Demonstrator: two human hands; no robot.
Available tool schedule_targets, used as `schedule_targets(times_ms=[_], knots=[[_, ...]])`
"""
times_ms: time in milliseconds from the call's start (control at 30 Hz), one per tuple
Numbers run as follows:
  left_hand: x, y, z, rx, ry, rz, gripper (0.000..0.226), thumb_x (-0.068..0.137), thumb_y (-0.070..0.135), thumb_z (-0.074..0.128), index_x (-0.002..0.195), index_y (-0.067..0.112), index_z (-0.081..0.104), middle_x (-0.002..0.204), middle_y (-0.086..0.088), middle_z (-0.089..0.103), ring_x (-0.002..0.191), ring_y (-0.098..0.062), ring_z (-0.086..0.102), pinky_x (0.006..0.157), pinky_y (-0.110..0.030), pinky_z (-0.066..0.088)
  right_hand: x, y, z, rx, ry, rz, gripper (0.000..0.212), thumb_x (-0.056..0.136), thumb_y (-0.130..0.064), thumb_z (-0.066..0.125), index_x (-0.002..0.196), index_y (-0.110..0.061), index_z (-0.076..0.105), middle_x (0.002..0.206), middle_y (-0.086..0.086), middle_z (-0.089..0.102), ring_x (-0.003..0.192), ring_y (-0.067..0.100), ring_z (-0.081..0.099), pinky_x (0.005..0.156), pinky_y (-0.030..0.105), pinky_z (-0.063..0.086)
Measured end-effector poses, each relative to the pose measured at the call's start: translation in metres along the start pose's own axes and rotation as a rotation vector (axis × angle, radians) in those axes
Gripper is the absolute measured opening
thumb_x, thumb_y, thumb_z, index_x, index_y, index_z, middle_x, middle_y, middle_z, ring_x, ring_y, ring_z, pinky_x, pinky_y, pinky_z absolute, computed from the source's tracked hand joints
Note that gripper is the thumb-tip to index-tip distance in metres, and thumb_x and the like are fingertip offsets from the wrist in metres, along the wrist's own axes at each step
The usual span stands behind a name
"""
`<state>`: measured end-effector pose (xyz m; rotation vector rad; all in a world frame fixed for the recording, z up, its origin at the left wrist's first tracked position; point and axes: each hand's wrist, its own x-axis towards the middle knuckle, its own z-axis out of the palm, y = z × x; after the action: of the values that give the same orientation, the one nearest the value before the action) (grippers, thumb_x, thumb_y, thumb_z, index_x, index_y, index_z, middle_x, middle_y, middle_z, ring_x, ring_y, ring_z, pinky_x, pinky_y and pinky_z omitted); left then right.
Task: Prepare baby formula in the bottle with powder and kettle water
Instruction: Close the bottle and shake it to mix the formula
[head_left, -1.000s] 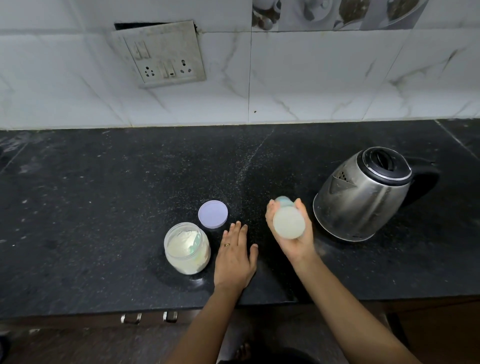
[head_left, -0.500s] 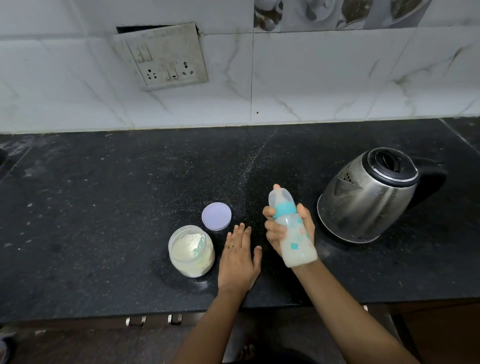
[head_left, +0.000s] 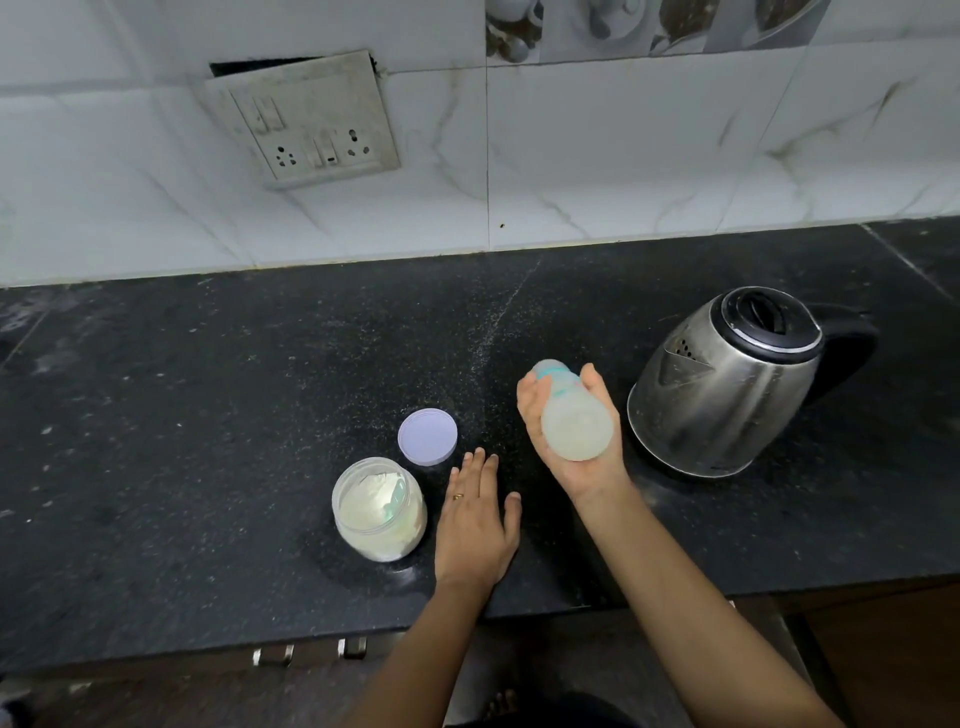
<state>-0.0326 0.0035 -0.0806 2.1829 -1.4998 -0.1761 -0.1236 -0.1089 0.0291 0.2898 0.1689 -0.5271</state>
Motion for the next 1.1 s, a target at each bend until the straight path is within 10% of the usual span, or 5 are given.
schedule_targets(times_ms=[333,500,767,900,1100], knots=[[-0.001,-0.001,0.0,-0.003,0.013,0.007,0.058,0.093,0.04,0.031,0.14,0.008,0.045,0.149,-0.011,0.041,0.141,-0.021,0.031,0.118,-0.031,0.011,-0.011,0.025,0.05,-0.212,0.172,-0.222,0.049,0.064,-0.004,0.068,0.111,0.004,0.054,0.116,0.028,0.052,0.094,0.043,0.057,0.062,0.051,0.057],[-0.001,0.0,0.0,-0.003,0.001,0.006,0.059,0.093,0.041,0.03,0.14,0.008,0.045,0.15,-0.011,0.04,0.141,-0.021,0.03,0.117,-0.03,0.01,-0.014,0.033,0.058,-0.298,0.141,-0.21,0.09,0.026,0.013,0.087,0.111,0.007,0.057,0.12,0.031,0.053,0.096,0.048,0.058,0.063,0.054,0.056],[-0.001,0.0,-0.002,0.008,-0.015,0.005,0.056,0.092,0.039,0.034,0.136,0.007,0.05,0.144,-0.014,0.046,0.136,-0.024,0.039,0.116,-0.029,0.01,-0.012,0.038,0.063,-0.138,0.108,-0.039,0.036,0.061,-0.019,0.083,0.079,0.005,0.063,0.092,0.013,0.042,0.087,0.019,0.044,0.053,0.039,0.059],[-0.001,-0.001,-0.002,0.009,-0.021,0.005,0.055,0.092,0.038,0.035,0.134,0.006,0.051,0.143,-0.013,0.048,0.136,-0.024,0.04,0.116,-0.03,0.011,-0.001,0.018,0.037,-0.035,0.123,-0.158,0.057,0.076,-0.02,0.074,0.121,0.003,0.048,0.116,0.027,0.048,0.094,0.034,0.062,0.059,0.05,0.059],[-0.002,-0.002,-0.002,0.001,-0.013,0.012,0.054,0.092,0.038,0.038,0.133,0.005,0.052,0.142,-0.014,0.049,0.134,-0.025,0.042,0.115,-0.031,0.014,-0.005,0.001,-0.016,-0.247,0.0,-0.077,0.063,0.072,-0.013,0.081,0.12,0.003,0.044,0.104,0.018,0.055,0.078,0.028,0.065,0.066,0.038,0.059]])
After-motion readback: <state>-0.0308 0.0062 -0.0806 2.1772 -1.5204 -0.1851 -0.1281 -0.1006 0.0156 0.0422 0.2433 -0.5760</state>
